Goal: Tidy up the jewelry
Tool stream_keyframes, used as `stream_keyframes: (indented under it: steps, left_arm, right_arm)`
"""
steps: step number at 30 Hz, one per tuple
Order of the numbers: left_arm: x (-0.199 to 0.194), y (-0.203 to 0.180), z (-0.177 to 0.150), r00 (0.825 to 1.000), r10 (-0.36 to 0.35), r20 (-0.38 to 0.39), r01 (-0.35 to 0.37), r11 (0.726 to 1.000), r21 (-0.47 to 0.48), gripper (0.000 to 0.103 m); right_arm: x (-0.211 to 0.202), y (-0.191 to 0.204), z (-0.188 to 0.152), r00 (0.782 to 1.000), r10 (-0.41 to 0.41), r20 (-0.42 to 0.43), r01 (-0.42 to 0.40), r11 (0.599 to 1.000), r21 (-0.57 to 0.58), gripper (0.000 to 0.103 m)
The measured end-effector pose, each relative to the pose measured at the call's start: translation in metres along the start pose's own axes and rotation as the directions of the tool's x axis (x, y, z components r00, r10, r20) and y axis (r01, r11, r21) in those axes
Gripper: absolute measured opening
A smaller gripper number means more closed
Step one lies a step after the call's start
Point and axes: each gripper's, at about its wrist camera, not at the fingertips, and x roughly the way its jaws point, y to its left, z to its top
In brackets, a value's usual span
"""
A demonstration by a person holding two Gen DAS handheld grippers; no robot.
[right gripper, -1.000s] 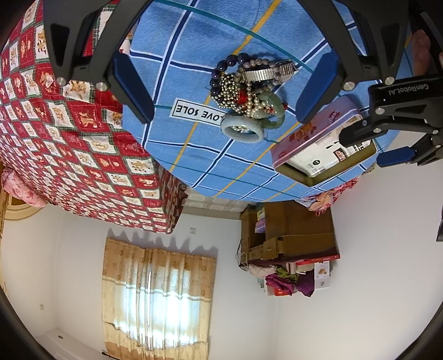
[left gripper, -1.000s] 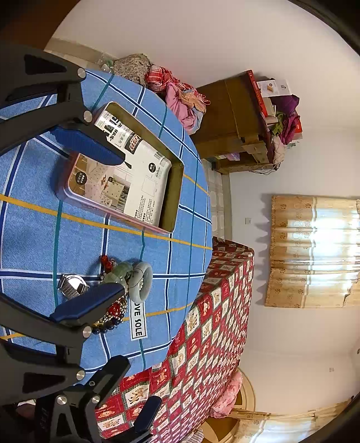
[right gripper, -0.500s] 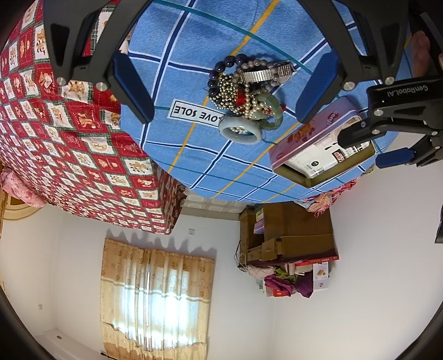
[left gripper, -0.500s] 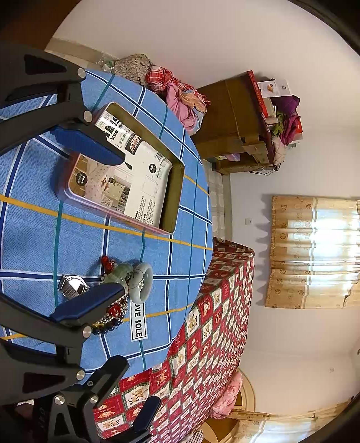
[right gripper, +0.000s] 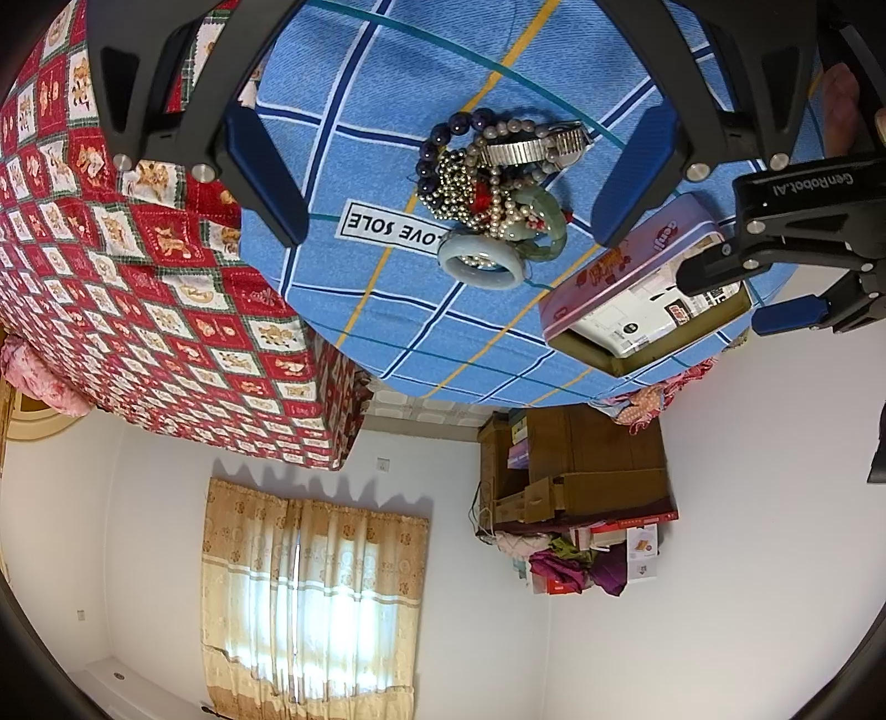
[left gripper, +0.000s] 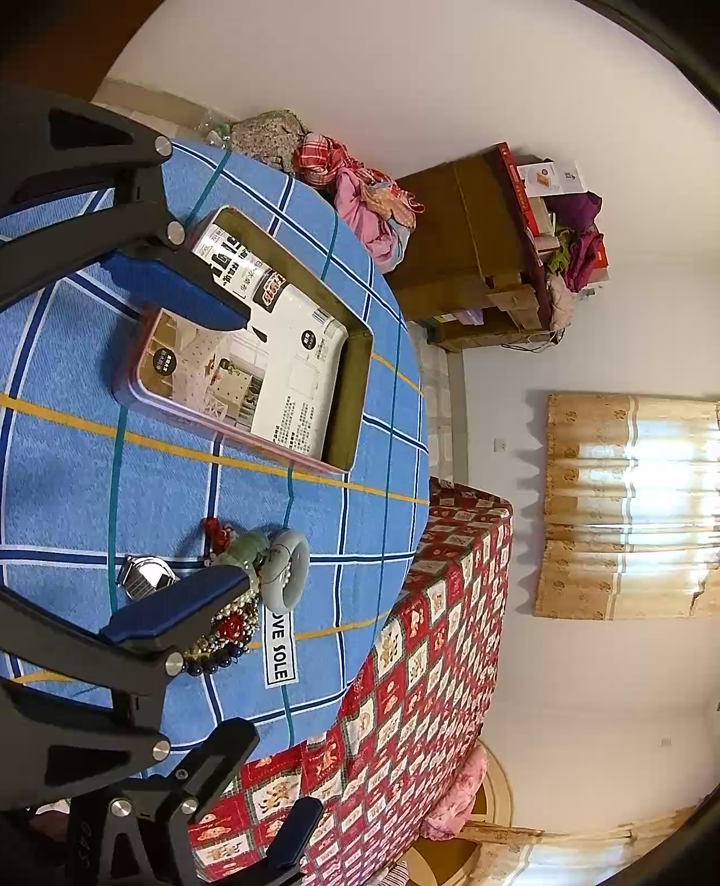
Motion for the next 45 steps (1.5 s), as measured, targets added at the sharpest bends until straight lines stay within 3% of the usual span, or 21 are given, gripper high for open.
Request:
stream_keyframes:
  steps: [9,20,22,29,31,33,45]
  left_arm:
    - [0.008,0.0,0.001,1.0,0.005,-0.026,-0.005,1.0,0.0,0.087]
    - [0.052,-0.038,0.01,0.994,-0.069,-0.088,0.076,0.994,0.081,0.085]
    - [0.066,-0.048,0.009,0.99,-0.077,-0.117,0.088,0.991,0.097,0.073]
    - [0.106,-0.057,0.001,0.971,-0.103,-0.215,0.121,0.99,0.074,0.051]
    - [0.117,-0.054,-0.002,0.958,-0.138,-0.249,0.154,0.987,0.043,0.026]
    - [0.118,-0.052,-0.005,0.951,-0.173,-0.255,0.185,0.983,0.022,0.012]
    - [0.053,-0.034,0.02,0.985,-0.168,-0.044,0.172,0.982,0.08,0.01]
  right_arm:
    - [0.003,-0.002,-0.002,1.0,0.006,-0.005,-0.006,1.0,-0.001,0.103]
    - [0.036,-0.041,-0.025,0.995,-0.04,-0.086,0.045,0.997,0.057,0.095]
    - [0.037,-0.046,-0.028,0.995,-0.04,-0.091,0.046,0.997,0.065,0.095]
    - [0.039,-0.053,-0.031,0.995,-0.043,-0.094,0.051,0.995,0.084,0.095]
    - [0.04,-0.053,-0.032,0.994,-0.043,-0.097,0.051,0.995,0.084,0.095]
    - [0.042,-0.052,-0.032,0.994,-0.041,-0.099,0.049,0.996,0.08,0.095]
    - [0.048,-0.046,-0.036,0.993,-0.042,-0.111,0.049,0.997,0.061,0.095]
